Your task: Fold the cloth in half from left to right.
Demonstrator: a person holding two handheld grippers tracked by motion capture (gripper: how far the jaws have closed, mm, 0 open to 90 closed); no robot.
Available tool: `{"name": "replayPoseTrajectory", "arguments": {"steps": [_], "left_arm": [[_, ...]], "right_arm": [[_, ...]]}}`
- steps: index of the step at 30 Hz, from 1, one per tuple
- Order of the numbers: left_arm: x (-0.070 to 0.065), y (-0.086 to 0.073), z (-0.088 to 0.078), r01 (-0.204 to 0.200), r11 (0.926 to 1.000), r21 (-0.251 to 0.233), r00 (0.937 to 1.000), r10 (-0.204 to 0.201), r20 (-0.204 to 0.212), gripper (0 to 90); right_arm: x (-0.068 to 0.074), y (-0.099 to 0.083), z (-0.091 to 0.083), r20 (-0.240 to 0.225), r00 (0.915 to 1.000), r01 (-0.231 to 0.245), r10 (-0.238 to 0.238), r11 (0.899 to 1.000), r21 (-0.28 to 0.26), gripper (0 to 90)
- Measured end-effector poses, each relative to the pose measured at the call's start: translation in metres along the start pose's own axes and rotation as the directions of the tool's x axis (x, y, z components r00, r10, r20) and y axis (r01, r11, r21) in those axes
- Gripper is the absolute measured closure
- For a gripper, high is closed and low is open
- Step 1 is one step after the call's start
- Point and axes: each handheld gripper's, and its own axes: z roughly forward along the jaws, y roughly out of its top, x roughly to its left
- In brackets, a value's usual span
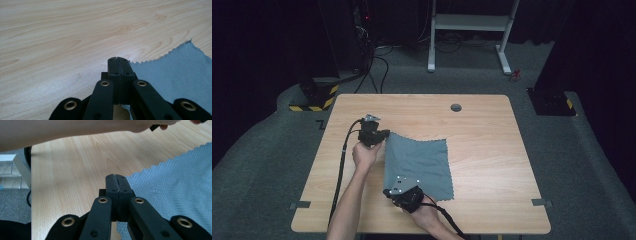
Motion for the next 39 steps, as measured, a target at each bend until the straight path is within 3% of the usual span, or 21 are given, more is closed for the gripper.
{"name": "replayPoseTrajectory", "arguments": {"steps": [3, 6, 13, 17, 23, 31, 39], "left_arm": [[-0.007, 0.002, 0.005, -0.023, 0.9996, 0.019, 0.9997, 0.023, -0.002, 90.0], [-0.016, 0.004, 0.012, -0.035, 0.9994, 0.001, 0.9993, 0.035, 0.014, 90.0], [-0.038, 0.009, 0.03, -0.099, 0.9934, 0.057, 0.995, 0.1, -0.003, 90.0], [-0.042, 0.011, 0.034, -0.075, 0.9957, 0.055, 0.9972, 0.075, 0.0, 90.0], [-0.051, 0.01, 0.041, -0.082, 0.9955, 0.049, 0.9967, 0.081, 0.008, 90.0], [-0.065, 0.017, 0.047, -0.124, 0.9914, 0.04, 0.9921, 0.123, 0.023, 90.0], [-0.093, 0.031, 0.059, -0.193, 0.9795, 0.057, 0.9807, 0.191, 0.039, 90.0]], "right_arm": [[-0.002, -0.006, -0.006, 0.004, 0.9998, -0.018, 0.018, 1.0, -0.003, 90.0], [-0.008, -0.014, -0.014, 0.019, 0.9993, -0.032, 0.032, 0.999, -0.006, 90.0], [-0.02, -0.034, -0.031, 0.043, 0.9961, -0.077, 0.077, 0.997, 0.001, 90.0], [-0.022, -0.043, -0.04, 0.058, 0.9952, -0.079, 0.079, 0.997, 0.008, 90.0], [-0.028, -0.056, -0.054, 0.084, 0.9905, -0.109, 0.109, 0.994, 0.005, 90.0], [-0.032, -0.069, -0.066, 0.123, 0.9855, -0.12, 0.117, 0.993, 0.016, 90.0], [-0.035, -0.08, -0.077, 0.134, 0.9815, -0.14, 0.137, 0.99, 0.01, 90.0]]}}
